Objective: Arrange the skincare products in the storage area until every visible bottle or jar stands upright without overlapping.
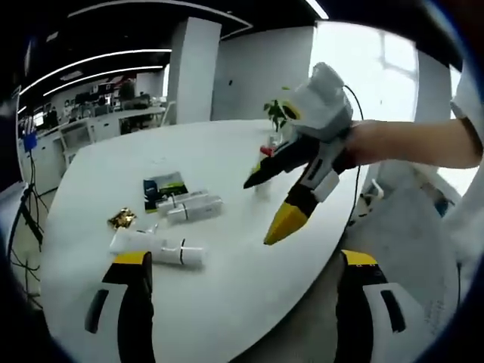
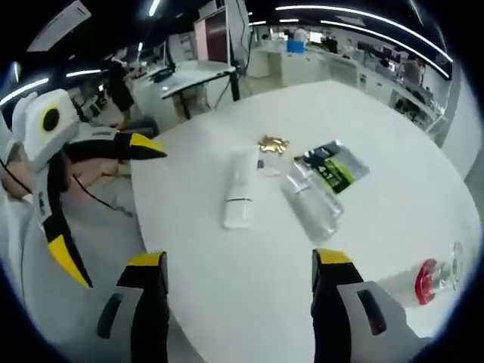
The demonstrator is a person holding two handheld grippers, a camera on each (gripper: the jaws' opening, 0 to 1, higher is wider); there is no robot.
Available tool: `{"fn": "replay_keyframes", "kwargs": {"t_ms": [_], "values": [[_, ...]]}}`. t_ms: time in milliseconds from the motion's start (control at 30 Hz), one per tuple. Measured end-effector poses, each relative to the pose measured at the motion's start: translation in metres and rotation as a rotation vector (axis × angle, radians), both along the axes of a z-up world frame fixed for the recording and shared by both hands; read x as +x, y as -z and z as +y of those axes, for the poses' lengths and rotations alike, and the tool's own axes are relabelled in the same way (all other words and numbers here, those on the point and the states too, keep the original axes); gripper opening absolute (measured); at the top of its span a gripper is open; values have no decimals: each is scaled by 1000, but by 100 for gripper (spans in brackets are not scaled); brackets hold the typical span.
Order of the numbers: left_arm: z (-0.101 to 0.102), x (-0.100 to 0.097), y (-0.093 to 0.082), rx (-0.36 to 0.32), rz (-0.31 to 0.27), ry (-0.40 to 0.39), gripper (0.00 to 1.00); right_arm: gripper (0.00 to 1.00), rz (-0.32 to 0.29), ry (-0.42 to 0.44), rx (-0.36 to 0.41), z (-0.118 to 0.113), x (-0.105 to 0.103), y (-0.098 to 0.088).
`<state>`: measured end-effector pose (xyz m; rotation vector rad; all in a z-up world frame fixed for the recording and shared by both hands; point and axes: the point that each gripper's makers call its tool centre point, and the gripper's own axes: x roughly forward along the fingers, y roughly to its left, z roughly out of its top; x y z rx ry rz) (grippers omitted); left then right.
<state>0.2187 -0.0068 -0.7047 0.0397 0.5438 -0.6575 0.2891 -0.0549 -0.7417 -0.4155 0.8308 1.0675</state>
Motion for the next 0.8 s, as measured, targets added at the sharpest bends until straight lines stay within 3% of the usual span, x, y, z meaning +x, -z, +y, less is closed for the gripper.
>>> {"fn": "replay_keyframes", "kwargs": {"t_ms": [367, 800], "values": [[1, 1, -3, -26, -8, -11, 94, 68, 44, -30, -107, 43, 16, 27], [2, 3, -3, -52, -1, -23, 94, 62, 68, -79, -175, 96, 41, 57]]}}
